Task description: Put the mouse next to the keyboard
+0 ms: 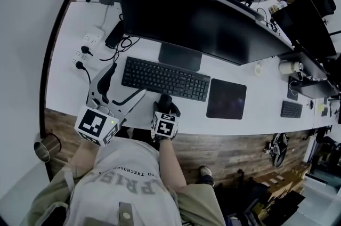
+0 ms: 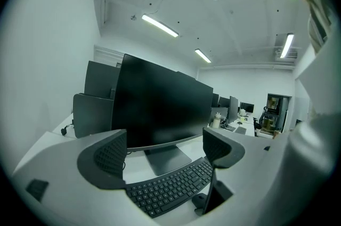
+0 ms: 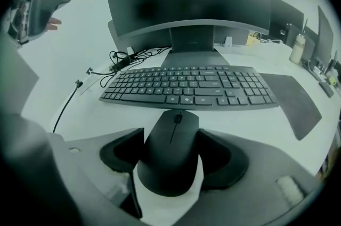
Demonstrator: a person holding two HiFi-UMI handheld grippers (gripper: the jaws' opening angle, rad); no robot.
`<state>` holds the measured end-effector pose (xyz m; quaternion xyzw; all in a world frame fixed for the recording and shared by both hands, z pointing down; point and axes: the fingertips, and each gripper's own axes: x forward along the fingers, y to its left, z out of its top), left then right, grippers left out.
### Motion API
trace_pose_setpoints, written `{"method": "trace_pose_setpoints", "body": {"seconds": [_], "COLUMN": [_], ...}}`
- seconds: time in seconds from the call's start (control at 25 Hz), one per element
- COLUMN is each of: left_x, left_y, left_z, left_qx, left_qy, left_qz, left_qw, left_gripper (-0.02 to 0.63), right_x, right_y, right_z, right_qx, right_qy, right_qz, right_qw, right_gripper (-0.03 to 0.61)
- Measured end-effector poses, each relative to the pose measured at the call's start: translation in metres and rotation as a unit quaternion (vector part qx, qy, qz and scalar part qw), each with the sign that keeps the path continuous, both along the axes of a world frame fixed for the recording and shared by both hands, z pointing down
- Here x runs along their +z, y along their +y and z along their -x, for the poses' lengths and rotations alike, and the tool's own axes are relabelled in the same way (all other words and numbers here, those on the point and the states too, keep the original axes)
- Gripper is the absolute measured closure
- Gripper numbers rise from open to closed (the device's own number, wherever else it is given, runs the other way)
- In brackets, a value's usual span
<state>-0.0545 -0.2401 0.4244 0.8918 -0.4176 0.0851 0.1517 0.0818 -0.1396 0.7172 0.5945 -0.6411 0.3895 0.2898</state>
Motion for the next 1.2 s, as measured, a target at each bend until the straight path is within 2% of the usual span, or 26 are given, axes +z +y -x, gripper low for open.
{"method": "trace_pose_setpoints", "body": {"seconds": [0.36,0.56,0.84,1.2], "left_x": [0.002,0.004,0.007,0.013], "left_y": [-0.001,0.003,0.013,0.035], "left_z": [-0.001,-0.003,-0.019,-0.064], "left_qx": [0.012,0.028,0.083,0.166], "left_qy": [0.0,0.001,0.01,0.023], "left_qz": [-0.001,0.001,0.005,0.011], "left_qw": [0.9999,0.9996,0.9965,0.9859], "left_gripper": [0.187,0.187,0.187,0.187], "right_x": [0.001,-0.014,-0.058,-0.102], "right_y": [0.001,0.002,0.004,0.023], "right_z": [-0.002,-0.008,-0.034,-0.085], "right_qx": [0.003,0.027,0.083,0.141], "right_qy": [-0.007,-0.011,-0.007,0.026], "right_qz": [0.009,-0.012,-0.063,-0.111], "right_qw": [1.0,0.999,0.995,0.983], "right_gripper": [0.268,0.268,0.268,0.27]}}
